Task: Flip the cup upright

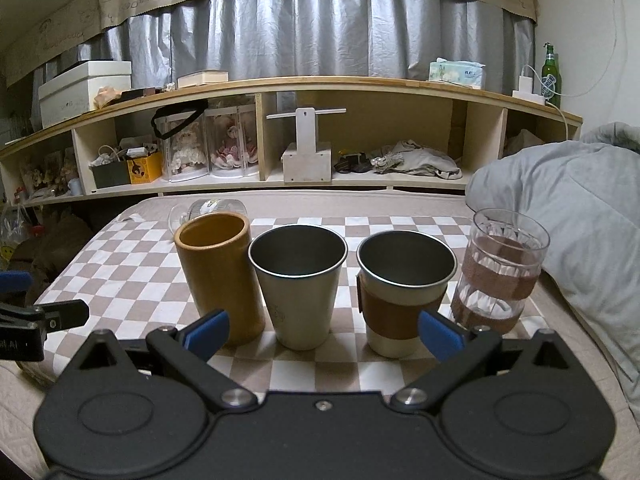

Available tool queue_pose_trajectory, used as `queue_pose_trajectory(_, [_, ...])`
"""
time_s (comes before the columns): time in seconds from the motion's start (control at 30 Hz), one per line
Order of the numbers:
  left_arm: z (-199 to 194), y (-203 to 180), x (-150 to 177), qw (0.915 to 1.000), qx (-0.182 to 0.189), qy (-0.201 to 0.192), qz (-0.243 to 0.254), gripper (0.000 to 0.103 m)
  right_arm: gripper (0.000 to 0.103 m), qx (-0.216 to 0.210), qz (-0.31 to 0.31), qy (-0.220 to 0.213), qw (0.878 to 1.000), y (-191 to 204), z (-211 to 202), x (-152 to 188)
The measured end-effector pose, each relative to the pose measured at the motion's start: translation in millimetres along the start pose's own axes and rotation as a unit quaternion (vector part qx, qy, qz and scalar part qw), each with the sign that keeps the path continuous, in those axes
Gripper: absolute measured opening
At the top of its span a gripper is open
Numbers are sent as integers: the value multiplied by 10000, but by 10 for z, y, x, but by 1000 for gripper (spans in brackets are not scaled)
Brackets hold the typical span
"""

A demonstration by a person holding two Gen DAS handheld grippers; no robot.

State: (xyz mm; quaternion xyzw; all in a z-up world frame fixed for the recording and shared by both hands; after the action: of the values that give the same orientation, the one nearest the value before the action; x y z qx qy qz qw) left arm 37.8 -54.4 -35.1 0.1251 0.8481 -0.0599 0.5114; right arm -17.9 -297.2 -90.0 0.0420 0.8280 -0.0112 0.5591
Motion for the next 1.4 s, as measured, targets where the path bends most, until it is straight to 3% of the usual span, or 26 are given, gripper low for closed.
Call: queue_pose_trajectory(1.4, [-5,52,-13,9999,-31,16,-94,103,102,-16,-44,13,10000,-4,13,20])
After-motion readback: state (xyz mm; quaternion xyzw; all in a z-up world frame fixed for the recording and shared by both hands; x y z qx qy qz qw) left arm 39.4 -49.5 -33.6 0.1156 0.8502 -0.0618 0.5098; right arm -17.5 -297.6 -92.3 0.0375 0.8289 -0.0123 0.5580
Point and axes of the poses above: each gripper's, at about its wrist camera, not at the fingertips, and z roughly the way its jaws point, y to its left, x to its underside, the point moved 3 cm from there along z, roughly the way its jaws point, and after that the axes turned 2 degrees about -y, right-handed, at the moved point
